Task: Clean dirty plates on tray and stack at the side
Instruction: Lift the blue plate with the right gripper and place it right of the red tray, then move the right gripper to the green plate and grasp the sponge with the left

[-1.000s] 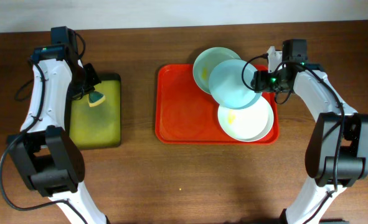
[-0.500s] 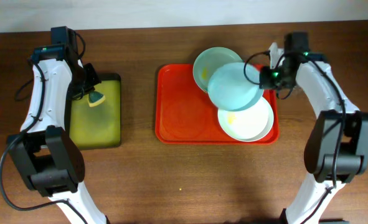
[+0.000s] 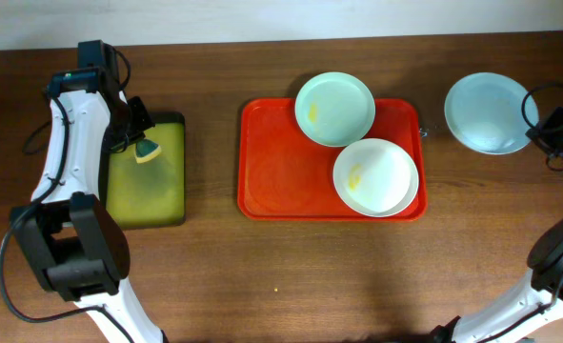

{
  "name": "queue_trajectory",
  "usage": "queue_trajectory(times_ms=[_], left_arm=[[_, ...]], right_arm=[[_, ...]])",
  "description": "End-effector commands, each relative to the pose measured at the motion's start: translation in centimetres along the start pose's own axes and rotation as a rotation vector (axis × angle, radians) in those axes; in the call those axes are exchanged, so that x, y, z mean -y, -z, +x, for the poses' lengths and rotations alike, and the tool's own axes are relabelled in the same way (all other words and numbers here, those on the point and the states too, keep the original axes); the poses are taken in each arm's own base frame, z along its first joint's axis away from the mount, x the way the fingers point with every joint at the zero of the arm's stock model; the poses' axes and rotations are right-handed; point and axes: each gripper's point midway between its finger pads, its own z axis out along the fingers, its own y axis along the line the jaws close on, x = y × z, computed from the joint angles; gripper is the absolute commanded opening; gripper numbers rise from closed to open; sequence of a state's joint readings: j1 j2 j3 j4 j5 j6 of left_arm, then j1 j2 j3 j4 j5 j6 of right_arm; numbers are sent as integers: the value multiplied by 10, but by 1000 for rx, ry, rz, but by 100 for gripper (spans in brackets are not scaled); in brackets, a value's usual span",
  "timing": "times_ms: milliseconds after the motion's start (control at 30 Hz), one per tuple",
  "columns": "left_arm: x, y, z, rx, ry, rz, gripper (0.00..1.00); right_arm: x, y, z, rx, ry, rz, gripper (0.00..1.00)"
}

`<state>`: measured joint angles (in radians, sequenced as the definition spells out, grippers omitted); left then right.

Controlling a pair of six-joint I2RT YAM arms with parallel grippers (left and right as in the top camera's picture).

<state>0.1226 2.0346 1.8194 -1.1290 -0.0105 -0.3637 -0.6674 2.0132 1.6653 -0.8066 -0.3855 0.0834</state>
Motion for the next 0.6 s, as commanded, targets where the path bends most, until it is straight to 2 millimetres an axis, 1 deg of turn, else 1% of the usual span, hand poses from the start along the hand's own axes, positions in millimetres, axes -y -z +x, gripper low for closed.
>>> queue_trajectory(times_ms=[0, 67, 133, 233, 267, 300, 333, 400, 433, 467, 500, 533, 567], left_arm=[[4, 4, -2, 10, -2, 13, 0], [4, 4, -2, 11, -2, 13, 0], [4, 4, -2, 10, -2, 13, 0], [4, 4, -2, 10, -2, 13, 0], [4, 4, -2, 10, -2, 13, 0], [4, 4, -2, 10, -2, 13, 0], [4, 4, -2, 10, -2, 13, 0], [5, 4, -2, 11, -2, 14, 0], [5, 4, -2, 11, -2, 14, 0], [4, 4, -2, 10, -2, 13, 0], [5, 4, -2, 11, -2, 14, 0], [5, 4, -2, 11, -2, 14, 0], [5, 4, -2, 11, -2, 14, 0]], right_arm=[[26, -15, 7, 6, -62, 123, 4], [30, -25, 12, -8, -66, 125, 4], [34, -41, 23, -52, -75, 127, 4], [30, -65, 41, -115, -61, 129, 4], [27, -67, 43, -123, -56, 129, 13], [19, -64, 42, -122, -45, 117, 39], [13, -55, 36, -117, -42, 115, 47], [1, -28, 20, -83, -32, 111, 60], [-12, -4, 6, -46, -15, 104, 73], [-25, 15, -4, -10, 0, 95, 84], [-47, 43, -15, 38, 33, 76, 98], [-75, 60, -16, 61, 66, 12, 99], [-110, 70, -10, 60, 106, -101, 99]])
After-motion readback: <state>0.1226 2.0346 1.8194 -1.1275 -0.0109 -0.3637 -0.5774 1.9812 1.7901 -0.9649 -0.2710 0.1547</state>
